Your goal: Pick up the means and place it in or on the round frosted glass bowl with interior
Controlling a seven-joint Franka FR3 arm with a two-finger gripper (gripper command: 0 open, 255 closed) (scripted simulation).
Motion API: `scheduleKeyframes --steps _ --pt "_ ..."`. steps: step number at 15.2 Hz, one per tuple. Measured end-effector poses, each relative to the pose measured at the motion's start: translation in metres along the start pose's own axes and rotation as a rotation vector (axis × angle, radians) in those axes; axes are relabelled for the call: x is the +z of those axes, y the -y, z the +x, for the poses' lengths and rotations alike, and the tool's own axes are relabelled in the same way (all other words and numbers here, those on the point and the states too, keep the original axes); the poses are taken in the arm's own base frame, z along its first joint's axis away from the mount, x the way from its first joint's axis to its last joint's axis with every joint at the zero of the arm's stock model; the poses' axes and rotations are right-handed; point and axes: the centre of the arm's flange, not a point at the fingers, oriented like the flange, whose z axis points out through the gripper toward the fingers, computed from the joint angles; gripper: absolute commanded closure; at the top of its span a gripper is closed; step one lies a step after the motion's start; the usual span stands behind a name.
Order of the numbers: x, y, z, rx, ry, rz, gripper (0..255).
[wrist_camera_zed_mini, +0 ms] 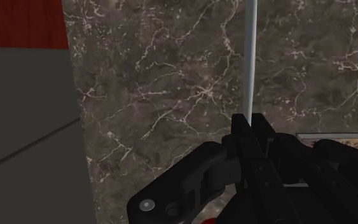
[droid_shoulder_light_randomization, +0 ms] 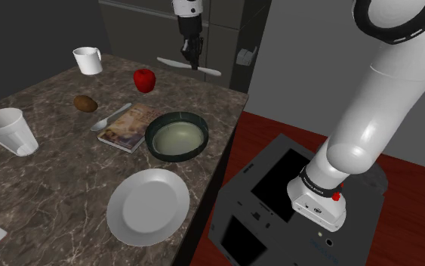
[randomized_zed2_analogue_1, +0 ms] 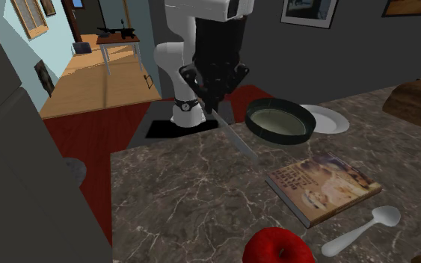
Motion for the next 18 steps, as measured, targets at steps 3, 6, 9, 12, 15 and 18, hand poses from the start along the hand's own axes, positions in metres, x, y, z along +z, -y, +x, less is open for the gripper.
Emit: scheduleKeyframes --steps 3,6,9,12,15,18 --pt "-0.005 0.025 -0.012 0.0 0.0 0.0 255" --pt "-0.008 0.061 -0.022 -0.001 0.0 0.0 255" --pt "-0.01 0.1 -0.038 -0.001 0.0 0.0 255" --pt "-0.011 0.134 -0.05 -0.001 0.0 0.0 255" --pt "-0.013 0.172 -0.063 -0.001 0.001 0.0 255" --pt "-0.018 0.209 -0.077 -0.001 0.0 0.0 255"
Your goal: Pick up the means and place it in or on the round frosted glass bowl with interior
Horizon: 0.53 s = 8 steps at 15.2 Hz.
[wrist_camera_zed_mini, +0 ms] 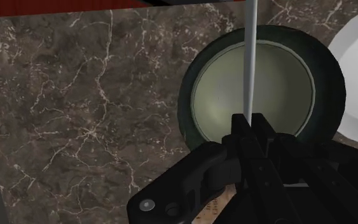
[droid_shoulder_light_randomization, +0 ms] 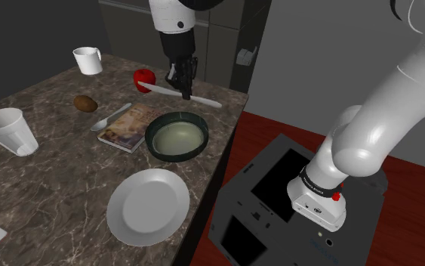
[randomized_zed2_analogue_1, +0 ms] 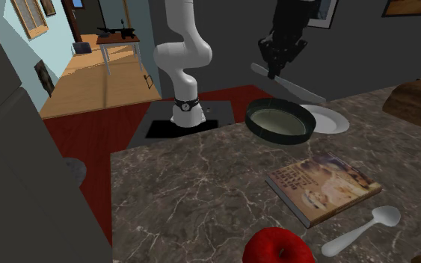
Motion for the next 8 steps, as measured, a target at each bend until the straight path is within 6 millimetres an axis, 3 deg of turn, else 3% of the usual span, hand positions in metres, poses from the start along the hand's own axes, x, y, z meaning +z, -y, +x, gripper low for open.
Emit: scheduleKeyframes --steps 2,8 --pt "-0.002 0.027 -0.009 0.0 0.0 0.0 255" --pt "0.026 0.04 -0.01 0.001 0.0 0.0 255"
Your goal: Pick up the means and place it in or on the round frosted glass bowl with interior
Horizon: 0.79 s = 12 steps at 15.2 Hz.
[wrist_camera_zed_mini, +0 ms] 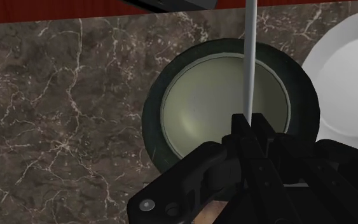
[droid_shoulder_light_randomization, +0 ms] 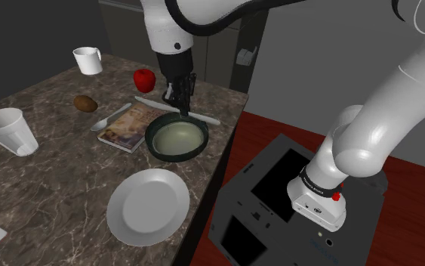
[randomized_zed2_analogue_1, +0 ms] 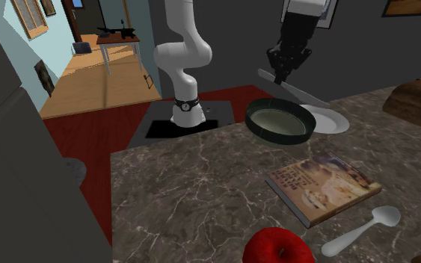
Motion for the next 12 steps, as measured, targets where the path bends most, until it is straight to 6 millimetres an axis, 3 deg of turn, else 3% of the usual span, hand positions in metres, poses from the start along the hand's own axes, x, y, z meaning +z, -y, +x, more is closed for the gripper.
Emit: scheduleKeyframes --steps 12 --pt "0.059 0.001 0.007 0.0 0.0 0.0 255"
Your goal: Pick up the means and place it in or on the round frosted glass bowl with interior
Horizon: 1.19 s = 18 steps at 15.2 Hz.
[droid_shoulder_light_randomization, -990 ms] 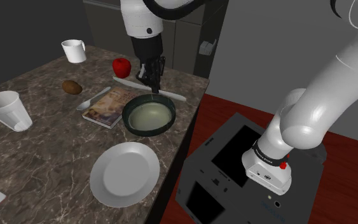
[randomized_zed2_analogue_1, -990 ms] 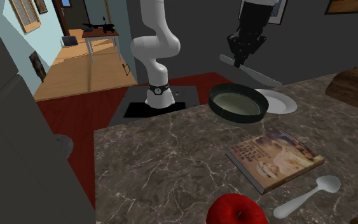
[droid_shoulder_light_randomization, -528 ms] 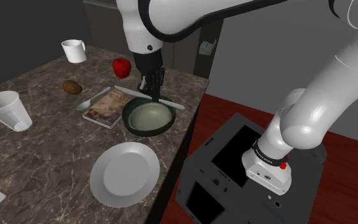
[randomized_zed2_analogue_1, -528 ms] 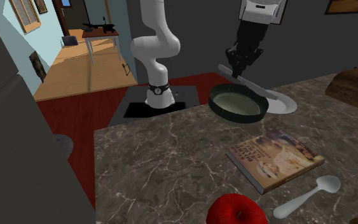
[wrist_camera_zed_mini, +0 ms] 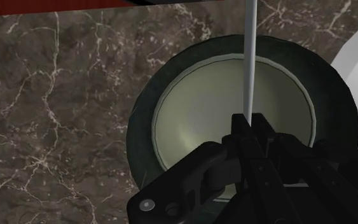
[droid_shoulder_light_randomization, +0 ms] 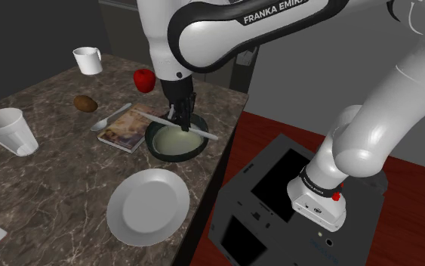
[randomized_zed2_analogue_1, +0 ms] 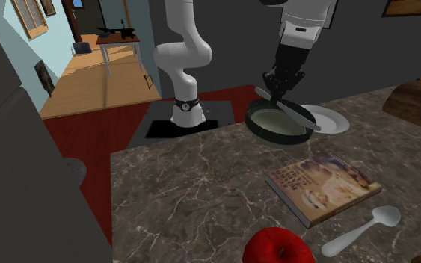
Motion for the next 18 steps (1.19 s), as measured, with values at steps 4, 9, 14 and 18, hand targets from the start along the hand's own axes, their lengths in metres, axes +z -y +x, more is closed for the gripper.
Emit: scheduleKeyframes --steps 4,9,14,18 --pt "0.001 0.0 0.001 0.0 0.0 0.0 255" --pt "0.001 0.0 0.001 0.0 0.0 0.0 0" --pt "-0.016 0.001 0.0 0.0 -0.001 0.0 0" --pt "-0.046 0.001 0.001 0.0 -0.001 0.0 0"
